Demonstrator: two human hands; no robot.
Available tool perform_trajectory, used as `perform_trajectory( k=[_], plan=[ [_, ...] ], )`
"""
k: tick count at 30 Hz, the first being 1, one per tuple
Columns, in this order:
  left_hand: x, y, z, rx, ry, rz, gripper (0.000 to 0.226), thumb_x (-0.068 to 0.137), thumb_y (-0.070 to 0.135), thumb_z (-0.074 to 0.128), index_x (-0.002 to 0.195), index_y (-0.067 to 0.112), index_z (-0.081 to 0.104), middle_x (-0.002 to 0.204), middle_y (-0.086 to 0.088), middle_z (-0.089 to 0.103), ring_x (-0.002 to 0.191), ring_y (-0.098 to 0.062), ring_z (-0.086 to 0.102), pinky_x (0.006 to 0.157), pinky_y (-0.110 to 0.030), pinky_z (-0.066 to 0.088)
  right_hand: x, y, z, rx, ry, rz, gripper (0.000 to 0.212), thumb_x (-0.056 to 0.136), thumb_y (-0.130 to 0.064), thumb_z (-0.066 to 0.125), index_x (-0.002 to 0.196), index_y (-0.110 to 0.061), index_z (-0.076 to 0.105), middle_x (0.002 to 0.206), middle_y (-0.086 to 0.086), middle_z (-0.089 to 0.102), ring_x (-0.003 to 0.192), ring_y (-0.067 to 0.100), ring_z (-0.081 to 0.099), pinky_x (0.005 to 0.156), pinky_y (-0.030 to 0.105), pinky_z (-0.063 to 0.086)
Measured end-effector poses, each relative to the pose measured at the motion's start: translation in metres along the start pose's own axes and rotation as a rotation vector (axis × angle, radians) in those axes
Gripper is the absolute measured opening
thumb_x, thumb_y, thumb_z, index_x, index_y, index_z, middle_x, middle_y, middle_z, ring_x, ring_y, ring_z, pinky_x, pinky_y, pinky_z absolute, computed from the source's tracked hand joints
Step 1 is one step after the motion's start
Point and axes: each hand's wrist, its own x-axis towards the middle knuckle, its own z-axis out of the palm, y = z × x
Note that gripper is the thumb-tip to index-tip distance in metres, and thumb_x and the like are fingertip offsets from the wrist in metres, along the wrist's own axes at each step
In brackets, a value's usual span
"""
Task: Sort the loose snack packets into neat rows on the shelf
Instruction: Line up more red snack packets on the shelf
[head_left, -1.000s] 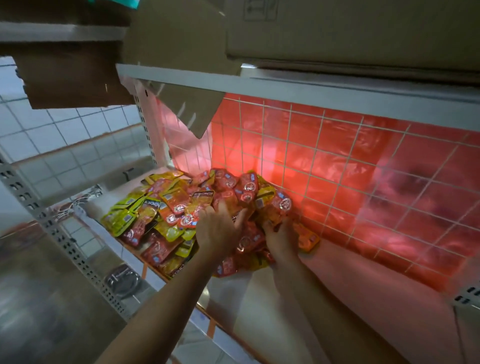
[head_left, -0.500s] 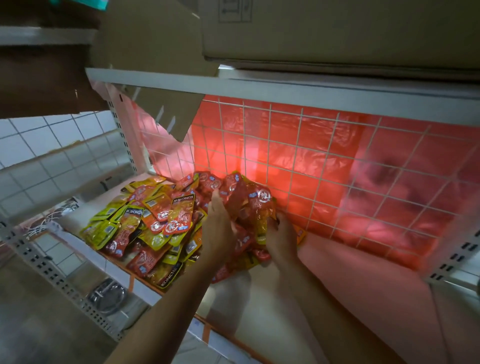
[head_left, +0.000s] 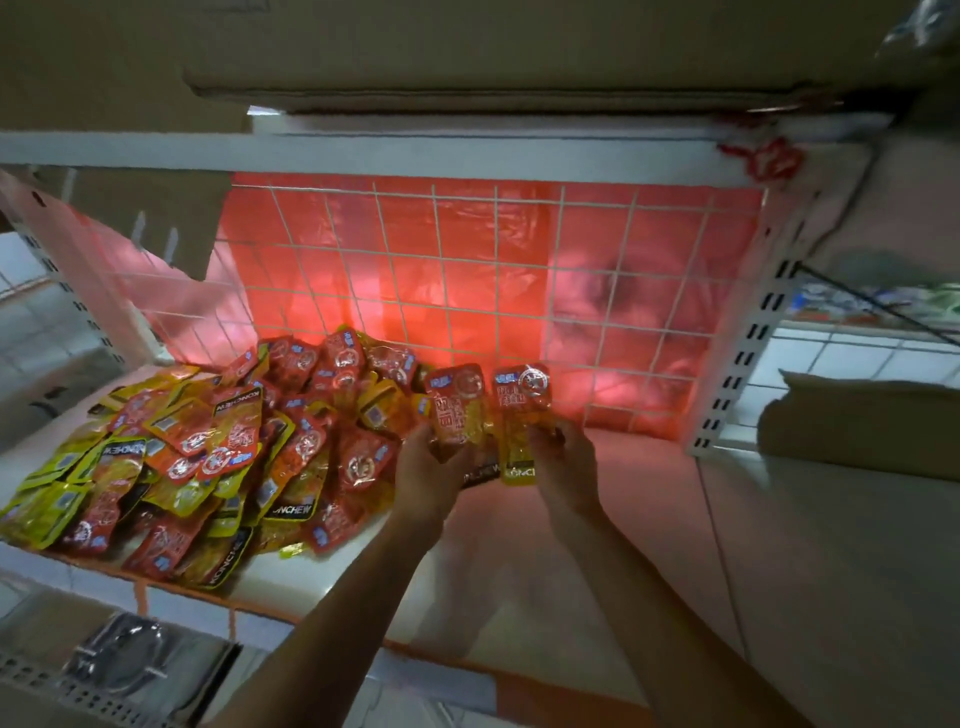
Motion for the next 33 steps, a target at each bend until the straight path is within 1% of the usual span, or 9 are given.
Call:
perform_trajectory(
  k=[2,4,7,10,19,24,27,29,33],
  plan=[
    [-0.011,0.000,0.015,-0.063,-0.076,0.003,0.034,0.079,-0.012,0.064,0.099,0.015,0.064,0.091,-0.002,0.073,0.085,-0.017,0.070,0.069,-0.025,0.055,-0.004,0.006,-0.025,-0.001,0.017,0.024,0.025,0.081,-0.026,0.063,0.103,-0.016,0.067,0.090,0.002,0.067,0.085,0.023,0.063,0.071,0.033,0.050],
    [-0.025,0.001,0.032,-0.105,-0.127,0.000,0.035,0.073,-0.003,0.070,0.103,0.016,0.065,0.096,-0.005,0.073,0.092,-0.025,0.069,0.076,-0.035,0.057,-0.009,0.011,-0.051,-0.005,0.037,0.039,0.021,0.083,-0.020,0.064,0.104,-0.015,0.066,0.089,0.001,0.066,0.083,0.021,0.063,0.067,0.030,0.049],
    [-0.044,0.005,0.061,-0.137,-0.203,-0.030,0.040,0.066,0.010,0.068,0.106,0.015,0.065,0.102,-0.013,0.072,0.098,-0.037,0.066,0.084,-0.054,0.054,-0.017,0.015,-0.091,-0.001,0.069,0.044,0.023,0.081,-0.025,0.064,0.103,-0.017,0.066,0.092,0.004,0.068,0.087,0.024,0.065,0.077,0.042,0.054],
    [-0.062,0.009,0.096,-0.108,-0.221,-0.078,0.029,0.079,-0.002,0.059,0.104,0.012,0.065,0.103,-0.017,0.071,0.097,-0.040,0.066,0.088,-0.062,0.050,-0.025,0.020,-0.135,0.011,0.080,0.040,0.030,0.074,-0.037,0.060,0.100,-0.022,0.065,0.092,0.001,0.068,0.087,0.024,0.066,0.078,0.048,0.055],
    [-0.162,0.028,0.209,0.024,-0.373,-0.091,0.026,0.084,-0.005,0.058,0.090,0.019,0.065,0.096,-0.008,0.070,0.096,-0.034,0.066,0.087,-0.045,0.055,-0.064,0.052,-0.293,-0.005,0.220,0.070,0.020,0.084,-0.024,0.060,0.103,-0.020,0.067,0.095,0.002,0.068,0.088,0.023,0.065,0.081,0.048,0.054],
    [-0.231,0.040,0.278,-0.023,-0.497,-0.135,0.027,0.085,-0.006,0.059,0.084,0.021,0.063,0.088,0.000,0.067,0.086,-0.021,0.065,0.080,-0.035,0.055,-0.095,0.069,-0.388,-0.068,0.296,0.070,0.021,0.086,-0.021,0.060,0.104,-0.013,0.066,0.090,0.004,0.066,0.082,0.021,0.060,0.068,0.032,0.045],
    [-0.265,0.044,0.319,-0.013,-0.575,-0.127,0.026,0.085,-0.004,0.061,0.084,0.022,0.063,0.089,-0.002,0.069,0.089,-0.026,0.066,0.084,-0.041,0.055,-0.113,0.078,-0.443,-0.078,0.347,0.083,0.020,0.085,-0.018,0.061,0.102,-0.009,0.066,0.088,0.008,0.065,0.082,0.025,0.061,0.070,0.035,0.046],
    [-0.283,0.047,0.347,0.022,-0.620,-0.129,0.025,0.085,0.001,0.064,0.089,0.025,0.059,0.096,-0.005,0.067,0.094,-0.028,0.065,0.087,-0.046,0.055,-0.124,0.081,-0.476,-0.081,0.381,0.077,0.021,0.083,-0.019,0.060,0.098,-0.006,0.066,0.084,0.010,0.066,0.077,0.025,0.060,0.063,0.031,0.043],
    [-0.313,0.053,0.404,0.027,-0.720,-0.150,0.018,0.089,0.010,0.063,0.094,0.026,0.057,0.103,-0.006,0.066,0.095,-0.023,0.065,0.086,-0.041,0.055,-0.140,0.086,-0.539,-0.073,0.449,0.064,0.007,0.086,-0.006,0.056,0.083,-0.007,0.063,0.063,0.000,0.055,0.051,0.006,0.046,0.042,0.012,0.031]
  ],
)
